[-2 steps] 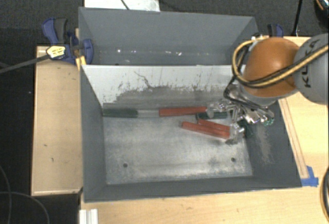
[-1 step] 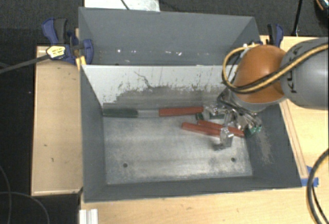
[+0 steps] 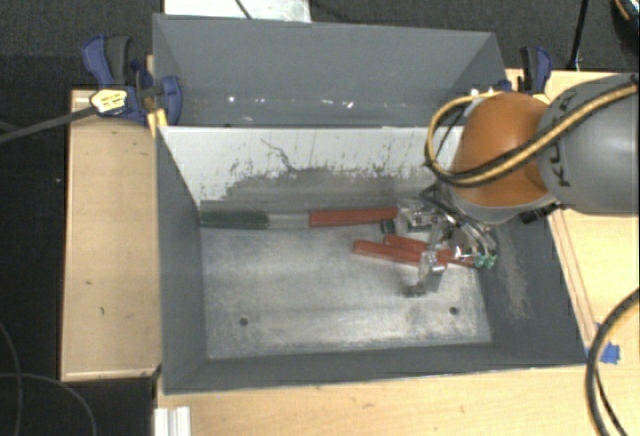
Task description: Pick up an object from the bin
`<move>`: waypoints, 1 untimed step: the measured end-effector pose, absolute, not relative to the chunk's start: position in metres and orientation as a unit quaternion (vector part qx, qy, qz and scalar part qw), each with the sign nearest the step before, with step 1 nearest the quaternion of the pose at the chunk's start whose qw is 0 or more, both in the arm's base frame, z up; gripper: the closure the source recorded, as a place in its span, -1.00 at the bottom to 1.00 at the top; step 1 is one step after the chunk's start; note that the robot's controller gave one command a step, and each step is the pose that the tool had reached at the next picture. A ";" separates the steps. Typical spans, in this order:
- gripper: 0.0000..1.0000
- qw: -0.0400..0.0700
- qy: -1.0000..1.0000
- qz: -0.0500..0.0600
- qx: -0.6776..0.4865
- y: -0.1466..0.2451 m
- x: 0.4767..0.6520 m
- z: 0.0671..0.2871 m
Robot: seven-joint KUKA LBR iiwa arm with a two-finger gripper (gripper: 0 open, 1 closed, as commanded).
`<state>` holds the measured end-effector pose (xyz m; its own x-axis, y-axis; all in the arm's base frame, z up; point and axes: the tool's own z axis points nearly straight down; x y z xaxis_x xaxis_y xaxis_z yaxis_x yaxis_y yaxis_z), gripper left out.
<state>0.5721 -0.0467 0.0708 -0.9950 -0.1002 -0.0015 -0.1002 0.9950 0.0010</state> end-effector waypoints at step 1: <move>1.00 0.003 0.999 0.000 -0.049 -0.047 0.573 0.072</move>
Offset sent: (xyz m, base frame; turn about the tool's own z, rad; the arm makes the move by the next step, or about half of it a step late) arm 0.0000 0.0000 0.0000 0.0000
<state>0.5732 -0.0471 0.0718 -0.9952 -0.0979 -0.0054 -0.0979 0.9952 0.0005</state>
